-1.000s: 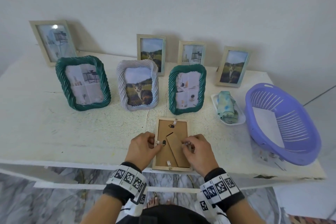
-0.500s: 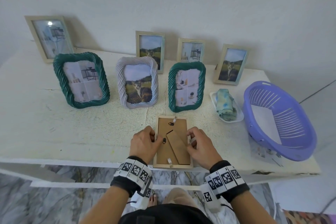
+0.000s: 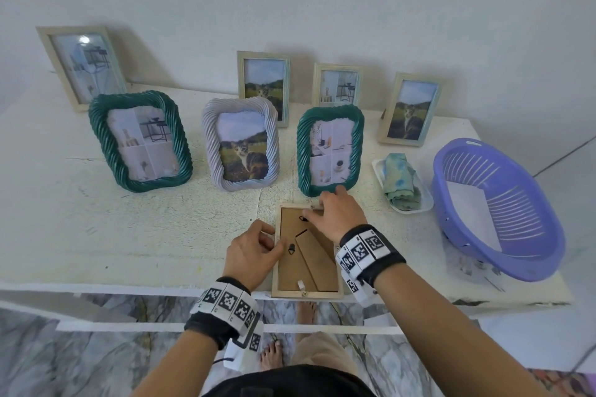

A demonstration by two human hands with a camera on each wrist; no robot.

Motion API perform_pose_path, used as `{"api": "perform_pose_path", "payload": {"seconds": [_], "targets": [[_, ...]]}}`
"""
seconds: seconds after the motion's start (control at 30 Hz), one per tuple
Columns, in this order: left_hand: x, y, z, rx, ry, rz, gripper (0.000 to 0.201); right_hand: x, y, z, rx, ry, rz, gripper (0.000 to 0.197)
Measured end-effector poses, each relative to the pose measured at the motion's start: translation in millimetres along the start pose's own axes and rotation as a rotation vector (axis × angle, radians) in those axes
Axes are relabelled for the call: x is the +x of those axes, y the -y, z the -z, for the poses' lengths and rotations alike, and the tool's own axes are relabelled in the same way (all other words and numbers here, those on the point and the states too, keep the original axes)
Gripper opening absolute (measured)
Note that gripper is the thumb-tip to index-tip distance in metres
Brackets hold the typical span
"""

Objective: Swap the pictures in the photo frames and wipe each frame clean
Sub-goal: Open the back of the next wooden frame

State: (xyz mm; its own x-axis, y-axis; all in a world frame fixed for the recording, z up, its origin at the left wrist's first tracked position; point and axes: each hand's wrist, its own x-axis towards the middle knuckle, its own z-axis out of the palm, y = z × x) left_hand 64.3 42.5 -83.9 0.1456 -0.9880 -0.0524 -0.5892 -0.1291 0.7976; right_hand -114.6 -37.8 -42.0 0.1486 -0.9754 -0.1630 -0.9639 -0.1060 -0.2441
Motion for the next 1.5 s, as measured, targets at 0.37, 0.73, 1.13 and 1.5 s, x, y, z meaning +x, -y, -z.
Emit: {"api": "perform_pose_path", "payload": {"seconds": [0.37,0.73,1.13,1.5], "targets": [[3,4,0,-0.003,0.031,-0.004,0.020,11,-13,6,-0.097,0.016,0.211,0.019],[2,2,2,-0.021,0.016,0.010,0.020,-6,-16,14,-0.029,-0.024,0.233,0.023],[1,2,-1,-0.011,0.012,0.023,0.019,-123,6,-24,-0.034,0.029,0.418,0.033],[0,3,0,-0.049,-0.010,0.002,0.019,-126,2,-25,-0.007,0.002,0.484,0.027]]}}
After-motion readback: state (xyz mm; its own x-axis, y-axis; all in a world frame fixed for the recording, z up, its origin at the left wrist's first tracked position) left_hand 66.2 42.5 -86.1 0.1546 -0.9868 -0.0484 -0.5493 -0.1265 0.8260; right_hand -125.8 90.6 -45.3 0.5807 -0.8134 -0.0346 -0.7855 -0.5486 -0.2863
